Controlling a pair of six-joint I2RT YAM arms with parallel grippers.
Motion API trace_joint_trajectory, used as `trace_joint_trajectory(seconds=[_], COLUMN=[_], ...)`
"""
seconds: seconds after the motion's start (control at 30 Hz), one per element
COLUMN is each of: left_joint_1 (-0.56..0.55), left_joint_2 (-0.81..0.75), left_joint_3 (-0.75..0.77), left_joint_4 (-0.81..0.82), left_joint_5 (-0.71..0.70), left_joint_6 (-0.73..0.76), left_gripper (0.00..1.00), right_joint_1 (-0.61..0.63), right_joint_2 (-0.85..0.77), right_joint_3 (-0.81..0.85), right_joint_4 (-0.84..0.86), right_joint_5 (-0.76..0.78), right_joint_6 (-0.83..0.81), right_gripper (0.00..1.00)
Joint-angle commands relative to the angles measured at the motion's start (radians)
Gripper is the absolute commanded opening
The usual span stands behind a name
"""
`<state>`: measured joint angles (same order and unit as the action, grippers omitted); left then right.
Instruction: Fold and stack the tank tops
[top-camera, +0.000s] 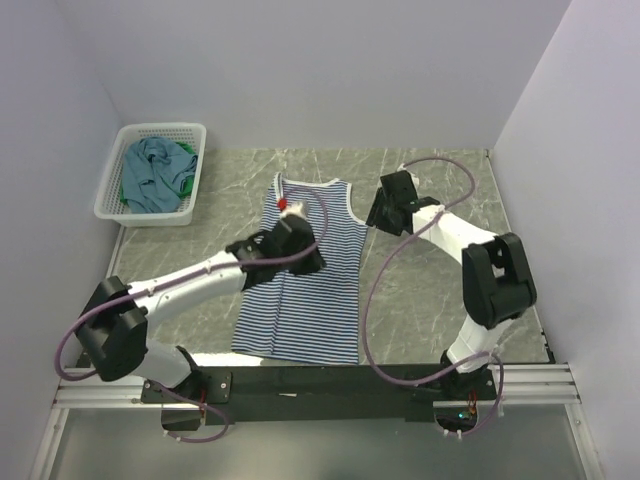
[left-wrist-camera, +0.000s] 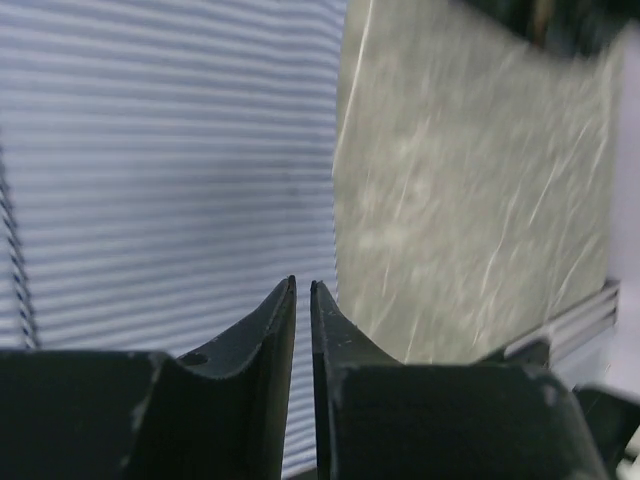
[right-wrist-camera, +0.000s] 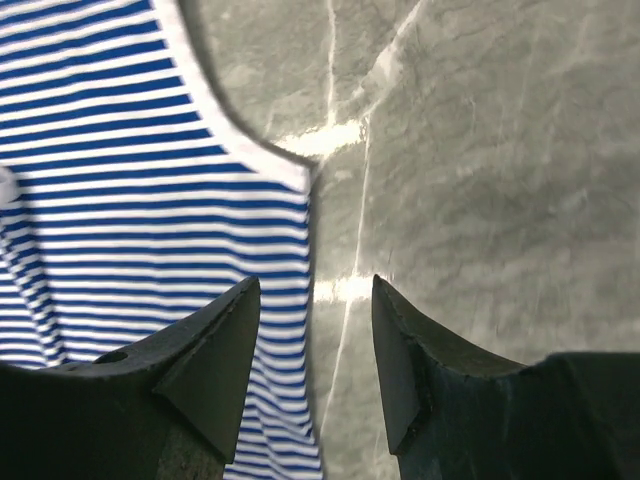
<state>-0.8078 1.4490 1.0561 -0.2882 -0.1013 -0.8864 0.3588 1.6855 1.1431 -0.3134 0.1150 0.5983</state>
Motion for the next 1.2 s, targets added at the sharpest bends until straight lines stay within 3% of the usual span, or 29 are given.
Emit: trace_joint_trajectory(seconds=[0.0, 0.3, 0.47, 0.77, 0.87, 1.03, 1.17], left_joint_1=[-0.109, -0.355, -0.442, -0.564, -0.585, -0.600, -0.617], left_joint_2=[-0.084, -0.099, -0.053, 0.099, 0.128, 0.154, 0.169], left_joint_3=[-0.085, -0.260, -0.251, -0.150, -0.127, -0.099, -0.084], left_joint_4=[0.090, 0.164, 0.142, 0.077, 0.064, 0.035, 0.023], left_joint_5=[-0.038, -0.107, -0.133, -0.170, -0.186, -0.207, -0.228], left_joint_6=[-0.066, -0.183, -0.209, -0.200, -0.206, -0.217, -0.207], left_gripper=[0.17, 0.17, 0.18, 0.30, 0.33, 0.36, 0.42], right_joint_1=[-0.026, -0.029, -0.031, -0.032, -0.032, -0.035, -0.050], right_joint_2=[0.069, 0.200, 0.232, 0.301, 0.310, 0.335, 0.297], right_joint_3=[0.072, 0.119, 0.125, 0.172, 0.170, 0.179, 0.117], right_joint_4=[-0.003, 0.046, 0.063, 0.074, 0.094, 0.083, 0.115], right_joint_5=[-0.067, -0.101, -0.052, -0.046, -0.055, -0.045, -0.032], right_joint_6=[-0.055, -0.034, -0.009, 0.011, 0.017, 0.024, 0.041], right_gripper=[0.55, 0.51, 0.47, 0.41, 0.33, 0.00, 0.00])
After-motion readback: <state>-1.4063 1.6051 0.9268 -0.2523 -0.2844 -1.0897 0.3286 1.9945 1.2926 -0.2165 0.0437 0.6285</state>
